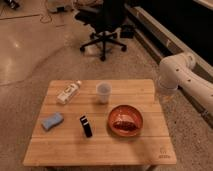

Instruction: Knock the eraser over

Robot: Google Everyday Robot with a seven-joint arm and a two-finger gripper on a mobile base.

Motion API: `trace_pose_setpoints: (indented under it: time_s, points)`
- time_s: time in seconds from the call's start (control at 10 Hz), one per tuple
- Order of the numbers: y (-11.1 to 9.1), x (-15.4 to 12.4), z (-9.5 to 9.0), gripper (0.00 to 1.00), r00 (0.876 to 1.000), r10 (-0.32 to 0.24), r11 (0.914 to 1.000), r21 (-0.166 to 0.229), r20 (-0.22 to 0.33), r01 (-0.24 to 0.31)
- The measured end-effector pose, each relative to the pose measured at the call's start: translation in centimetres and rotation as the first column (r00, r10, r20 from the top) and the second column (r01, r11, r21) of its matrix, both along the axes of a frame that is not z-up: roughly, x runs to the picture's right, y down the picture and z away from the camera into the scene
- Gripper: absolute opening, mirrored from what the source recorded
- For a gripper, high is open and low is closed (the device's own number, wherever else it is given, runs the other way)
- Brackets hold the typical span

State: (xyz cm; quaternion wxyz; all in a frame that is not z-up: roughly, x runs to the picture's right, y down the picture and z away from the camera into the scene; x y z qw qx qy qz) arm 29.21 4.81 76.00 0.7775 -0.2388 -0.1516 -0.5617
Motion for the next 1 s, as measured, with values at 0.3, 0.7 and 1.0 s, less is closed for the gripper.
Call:
trace_pose_setpoints:
  time_s: [0.3, 0.7, 1.0]
  points:
    - [0.4, -0.8, -0.5, 0.41, 1.000, -0.007, 1.0000, -0.004, 0.001, 0.007]
    - [0.3, -3.7, -1.0, 0.41, 1.000, -0.007, 1.0000, -0.001, 0.000, 0.007]
    - [0.7, -1.5, -1.1, 0.41, 1.000, -0.018, 0.9998, -0.009, 0.002, 0.018]
